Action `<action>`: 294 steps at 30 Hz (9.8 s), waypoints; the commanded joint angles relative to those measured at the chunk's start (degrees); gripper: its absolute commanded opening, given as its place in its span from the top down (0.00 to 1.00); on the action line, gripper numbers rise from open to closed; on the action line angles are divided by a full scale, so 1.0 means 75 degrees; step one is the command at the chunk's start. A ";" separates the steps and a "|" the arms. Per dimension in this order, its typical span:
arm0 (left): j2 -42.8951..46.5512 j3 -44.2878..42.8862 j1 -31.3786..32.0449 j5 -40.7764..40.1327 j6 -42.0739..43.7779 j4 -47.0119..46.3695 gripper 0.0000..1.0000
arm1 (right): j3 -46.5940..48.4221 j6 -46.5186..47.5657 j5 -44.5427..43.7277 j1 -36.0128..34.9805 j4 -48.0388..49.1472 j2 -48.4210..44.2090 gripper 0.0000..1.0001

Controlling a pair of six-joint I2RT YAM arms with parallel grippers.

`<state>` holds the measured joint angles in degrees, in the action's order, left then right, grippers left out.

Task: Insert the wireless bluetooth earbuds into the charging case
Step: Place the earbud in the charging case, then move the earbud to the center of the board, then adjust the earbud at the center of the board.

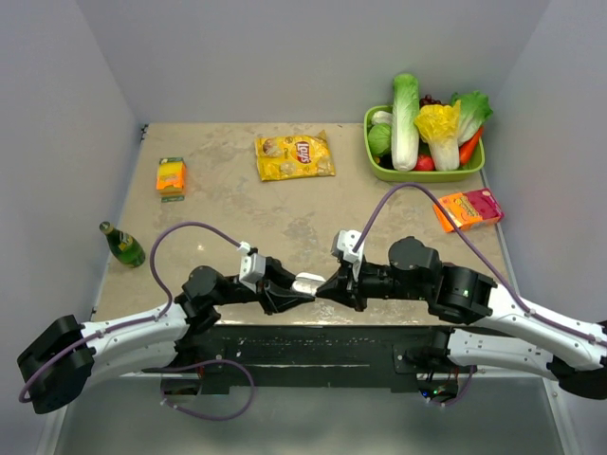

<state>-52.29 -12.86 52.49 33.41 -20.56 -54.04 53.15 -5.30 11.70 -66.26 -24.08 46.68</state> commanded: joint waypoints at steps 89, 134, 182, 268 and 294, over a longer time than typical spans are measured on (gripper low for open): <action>0.4629 0.1047 -0.0026 -0.3213 -0.0036 0.2577 1.00 | -0.1567 -0.2223 -0.1104 0.0291 0.6292 0.5351 0.53; 0.4863 0.1106 -0.0014 -0.2978 -0.0107 0.2530 1.00 | -0.0981 -0.3219 0.0314 0.1604 0.8577 0.8413 0.92; 0.4769 0.1071 -0.0014 -0.2767 -0.0130 0.2436 1.00 | -0.0593 -0.2879 0.0315 0.1276 0.7429 0.8414 0.58; 0.3890 0.1281 -0.0014 -0.2990 -0.0165 0.1545 1.00 | -0.1871 -0.2856 -0.2158 0.2975 0.4769 0.5296 1.00; 0.3961 0.1399 -0.0014 -0.2978 -0.0165 0.1616 1.00 | -0.0877 -0.2224 -0.2287 0.2987 0.4863 0.7146 1.00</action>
<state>-22.55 -2.96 52.51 11.51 -21.52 -39.31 43.75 -24.97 -4.99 -43.94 14.39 97.84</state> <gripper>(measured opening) 0.348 0.007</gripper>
